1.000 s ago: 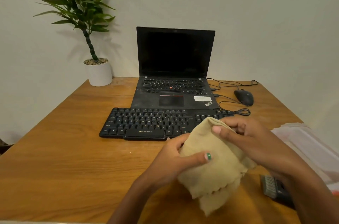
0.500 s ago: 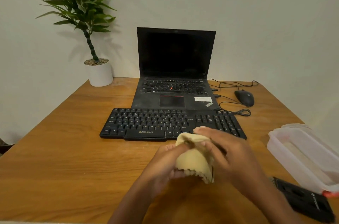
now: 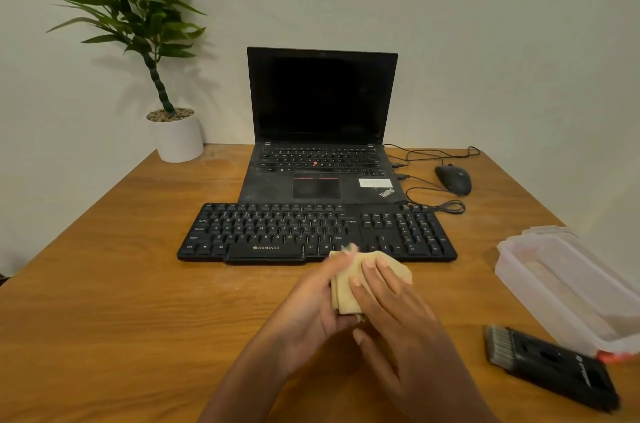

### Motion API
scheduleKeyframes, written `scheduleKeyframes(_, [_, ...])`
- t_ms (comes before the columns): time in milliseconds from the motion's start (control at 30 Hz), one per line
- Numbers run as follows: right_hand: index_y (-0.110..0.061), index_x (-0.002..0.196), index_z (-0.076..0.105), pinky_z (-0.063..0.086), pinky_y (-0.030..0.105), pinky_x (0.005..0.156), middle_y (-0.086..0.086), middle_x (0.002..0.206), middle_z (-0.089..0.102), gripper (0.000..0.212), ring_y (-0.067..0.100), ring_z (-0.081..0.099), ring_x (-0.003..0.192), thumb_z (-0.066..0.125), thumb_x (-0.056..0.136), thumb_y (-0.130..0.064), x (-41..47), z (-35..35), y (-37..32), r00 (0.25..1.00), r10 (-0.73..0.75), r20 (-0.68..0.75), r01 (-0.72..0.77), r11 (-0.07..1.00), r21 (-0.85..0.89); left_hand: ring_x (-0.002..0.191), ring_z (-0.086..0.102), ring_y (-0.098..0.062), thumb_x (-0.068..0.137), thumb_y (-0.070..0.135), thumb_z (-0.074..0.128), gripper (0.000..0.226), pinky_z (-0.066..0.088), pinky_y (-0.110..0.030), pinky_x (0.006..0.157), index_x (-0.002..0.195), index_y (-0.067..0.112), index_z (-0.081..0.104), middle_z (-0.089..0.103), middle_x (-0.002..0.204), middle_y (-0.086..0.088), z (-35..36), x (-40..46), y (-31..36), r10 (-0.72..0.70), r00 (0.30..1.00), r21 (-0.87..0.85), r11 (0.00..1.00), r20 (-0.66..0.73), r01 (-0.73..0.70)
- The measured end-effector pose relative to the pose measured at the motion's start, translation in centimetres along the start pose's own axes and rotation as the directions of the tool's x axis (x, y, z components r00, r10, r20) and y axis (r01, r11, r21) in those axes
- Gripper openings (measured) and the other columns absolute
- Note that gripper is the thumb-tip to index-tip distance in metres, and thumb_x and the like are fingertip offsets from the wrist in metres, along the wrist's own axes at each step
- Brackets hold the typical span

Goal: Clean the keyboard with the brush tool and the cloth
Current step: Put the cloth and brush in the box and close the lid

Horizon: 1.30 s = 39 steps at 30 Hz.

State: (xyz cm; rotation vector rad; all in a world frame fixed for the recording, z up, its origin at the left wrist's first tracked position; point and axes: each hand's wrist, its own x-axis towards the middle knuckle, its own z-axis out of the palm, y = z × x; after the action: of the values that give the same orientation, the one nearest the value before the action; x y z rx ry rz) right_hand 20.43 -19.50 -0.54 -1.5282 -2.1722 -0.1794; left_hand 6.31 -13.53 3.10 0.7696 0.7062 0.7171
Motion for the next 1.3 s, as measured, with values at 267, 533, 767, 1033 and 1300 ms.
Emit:
scheduleKeyframes(267, [-0.04,0.109,0.062,0.046,0.016,0.072,-0.023,0.108,0.064,0.023,-0.006,0.056,0.102,0.056,0.087,-0.044,1.4,-7.5,2.9,0.826,0.54,-0.165,-0.264,0.627,0.733,0.083,0.07,-0.009,0.097,0.027,0.056,0.022,0.055,-0.023,0.067,0.105,0.012,0.068,0.074,0.095,-0.002,2.9,2.1,1.5,0.133,0.99,0.507,0.851,0.047,-0.139])
scheduleKeyframes(533, [-0.027,0.106,0.066,0.053,0.028,0.068,-0.005,0.097,0.072,0.032,0.013,0.067,0.088,0.063,0.075,-0.034,-0.2,-10.6,8.5,0.763,0.605,0.229,-0.452,0.245,0.858,0.083,0.067,-0.007,0.096,0.028,0.058,0.024,0.054,-0.018,0.068,0.111,0.012,0.067,0.071,0.098,-0.002,9.6,6.9,3.9,0.076,0.962,0.66,0.713,0.263,-0.237])
scheduleKeyframes(767, [-0.021,0.095,0.069,0.055,0.028,0.057,0.0,0.087,0.072,0.02,0.017,0.069,0.08,0.072,0.076,-0.017,-4.2,-12.0,14.0,0.528,0.845,0.085,-0.487,0.219,0.845,0.067,0.058,-0.016,0.088,0.026,0.07,0.035,0.043,-0.028,0.058,0.098,-0.007,0.067,0.067,0.08,-0.013,15.3,13.6,1.2,0.153,0.959,0.79,0.544,0.237,-0.282])
scheduleKeyframes(1033, [-0.02,0.119,0.06,0.049,0.03,0.078,-0.001,0.112,0.061,0.037,0.016,0.058,0.094,0.067,0.083,-0.014,-6.3,-12.1,17.2,0.525,0.827,-0.199,-0.786,0.562,0.259,0.086,0.065,-0.019,0.083,0.023,0.074,0.026,0.056,-0.037,0.073,0.107,0.012,0.072,0.071,0.101,-0.004,20.2,18.0,-2.8,0.198,0.936,0.949,0.07,0.29,-0.308])
scheduleKeyframes(1300, [-0.023,0.117,0.061,0.044,0.022,0.074,-0.001,0.113,0.061,0.028,0.009,0.051,0.084,0.059,0.089,-0.017,-5.8,-12.0,17.1,0.566,0.819,-0.096,-0.82,0.571,0.03,0.101,0.062,-0.028,0.086,0.017,0.07,0.03,0.052,-0.042,0.084,0.113,0.006,0.065,0.067,0.107,-0.01,20.3,18.1,-4.2,0.204,0.922,0.942,-0.135,0.328,-0.306])
